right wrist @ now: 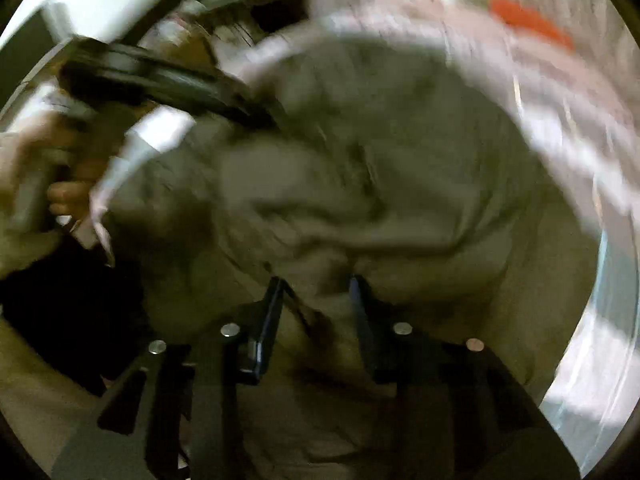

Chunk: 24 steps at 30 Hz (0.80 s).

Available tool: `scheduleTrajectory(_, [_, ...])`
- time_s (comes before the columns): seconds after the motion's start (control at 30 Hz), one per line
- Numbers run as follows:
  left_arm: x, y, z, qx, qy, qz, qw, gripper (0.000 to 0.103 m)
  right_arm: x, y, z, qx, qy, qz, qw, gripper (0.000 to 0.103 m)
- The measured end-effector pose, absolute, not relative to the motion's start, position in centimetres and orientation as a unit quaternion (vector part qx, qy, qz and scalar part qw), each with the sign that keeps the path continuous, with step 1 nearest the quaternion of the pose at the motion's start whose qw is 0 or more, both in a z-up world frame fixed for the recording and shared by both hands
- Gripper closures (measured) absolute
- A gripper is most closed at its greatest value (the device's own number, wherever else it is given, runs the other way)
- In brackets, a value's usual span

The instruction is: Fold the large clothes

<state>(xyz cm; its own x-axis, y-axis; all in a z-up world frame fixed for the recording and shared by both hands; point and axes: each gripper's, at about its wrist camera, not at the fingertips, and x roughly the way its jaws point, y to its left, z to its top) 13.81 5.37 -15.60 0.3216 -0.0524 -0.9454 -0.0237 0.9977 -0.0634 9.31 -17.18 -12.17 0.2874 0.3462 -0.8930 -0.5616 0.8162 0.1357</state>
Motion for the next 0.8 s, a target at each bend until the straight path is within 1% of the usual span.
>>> scheduleTrajectory(0.1, [14.8, 4.6, -17.1, -0.022, 0.593, -0.003, 0.805, 0.002, 12.3, -17.0, -14.5, -0.103, 0.525, 0.213, 0.817, 0.068])
scheduleTrajectory(0.27, [18.1, 4.2, -18.9, -0.002, 0.575, 0.023, 0.818, 0.002, 17.7, -16.1, -15.2, -0.054, 0.511, 0.154, 0.844, 0.068])
scheduleTrajectory(0.4, [20.4, 5.7, -19.3, -0.060, 0.562, 0.045, 0.823, 0.002, 19.8, -13.9, -16.0, -0.067, 0.490, 0.132, 0.859, 0.067])
scheduleTrajectory(0.53, [20.3, 6.5, -19.3, -0.092, 0.577, 0.055, 0.810, 0.002, 19.5, -12.4, -16.1, -0.076, 0.500, 0.124, 0.853, 0.064])
scheduleTrajectory(0.6, [19.9, 6.6, -18.7, -0.091, 0.575, 0.055, 0.811, 0.002, 19.3, -12.4, -15.0, -0.063, 0.516, 0.136, 0.844, 0.060])
scheduleTrajectory(0.7, [19.1, 6.9, -17.1, -0.072, 0.555, 0.059, 0.826, 0.002, 17.1, -15.0, -12.5, -0.048, 0.494, 0.148, 0.856, 0.043])
scheduleTrajectory(0.73, [18.8, 7.0, -16.6, -0.068, 0.547, 0.061, 0.832, 0.002, 16.2, -16.8, -12.0, -0.044, 0.483, 0.149, 0.862, 0.034])
scheduleTrajectory(0.77, [18.4, 6.9, -16.1, -0.066, 0.542, 0.061, 0.835, 0.002, 14.8, -17.8, -11.1, -0.036, 0.466, 0.154, 0.871, 0.029])
scheduleTrajectory(0.8, [18.3, 6.8, -15.8, -0.063, 0.540, 0.061, 0.837, 0.002, 14.4, -18.5, -10.7, -0.027, 0.454, 0.158, 0.877, 0.027])
